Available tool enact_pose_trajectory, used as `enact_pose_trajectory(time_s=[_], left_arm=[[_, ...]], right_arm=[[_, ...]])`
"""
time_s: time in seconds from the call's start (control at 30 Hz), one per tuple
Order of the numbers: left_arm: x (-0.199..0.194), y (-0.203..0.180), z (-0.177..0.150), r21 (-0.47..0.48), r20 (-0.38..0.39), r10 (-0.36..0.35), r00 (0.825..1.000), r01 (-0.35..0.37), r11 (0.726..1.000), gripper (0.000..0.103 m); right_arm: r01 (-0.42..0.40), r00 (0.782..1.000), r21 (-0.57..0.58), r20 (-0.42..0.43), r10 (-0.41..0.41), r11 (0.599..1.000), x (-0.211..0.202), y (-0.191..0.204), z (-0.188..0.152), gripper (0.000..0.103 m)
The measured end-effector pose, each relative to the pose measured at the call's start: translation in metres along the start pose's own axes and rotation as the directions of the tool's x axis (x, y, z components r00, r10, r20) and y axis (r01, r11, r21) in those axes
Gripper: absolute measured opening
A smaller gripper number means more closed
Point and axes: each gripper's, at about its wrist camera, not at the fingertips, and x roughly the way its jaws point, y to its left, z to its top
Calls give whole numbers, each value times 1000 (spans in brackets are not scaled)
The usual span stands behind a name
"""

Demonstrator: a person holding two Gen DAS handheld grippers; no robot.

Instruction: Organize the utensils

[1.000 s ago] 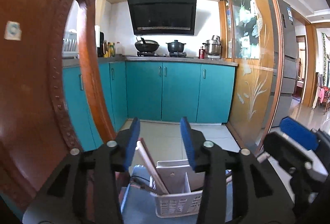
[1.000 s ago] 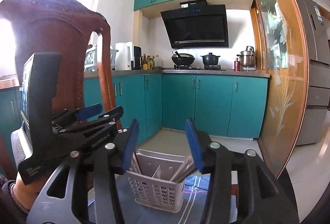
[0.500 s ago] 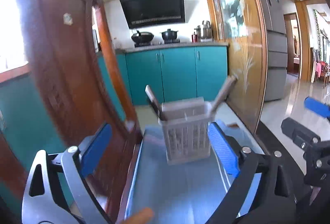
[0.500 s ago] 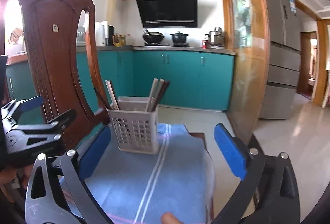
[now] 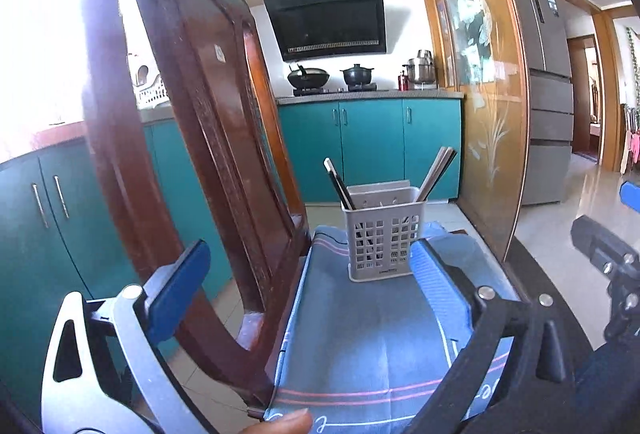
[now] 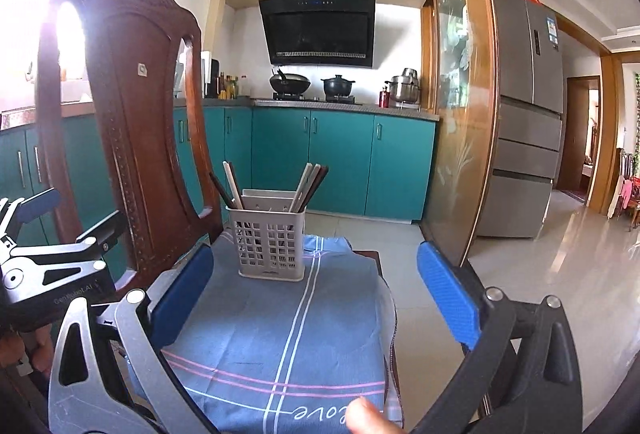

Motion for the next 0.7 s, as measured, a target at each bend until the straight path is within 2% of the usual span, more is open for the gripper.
enact_pose_trajectory(time_s=[0.37, 0.7], left_arm=[[-37, -6, 8, 2, 26, -19, 999, 19, 1000, 100], [-44, -9, 10, -9, 16, -48, 999, 48, 999, 100]], right_arm=[[7, 1000, 11, 24, -7, 1000, -25, -5, -1, 100], [21, 999, 16, 37, -21, 1000, -34, -8, -2, 100]])
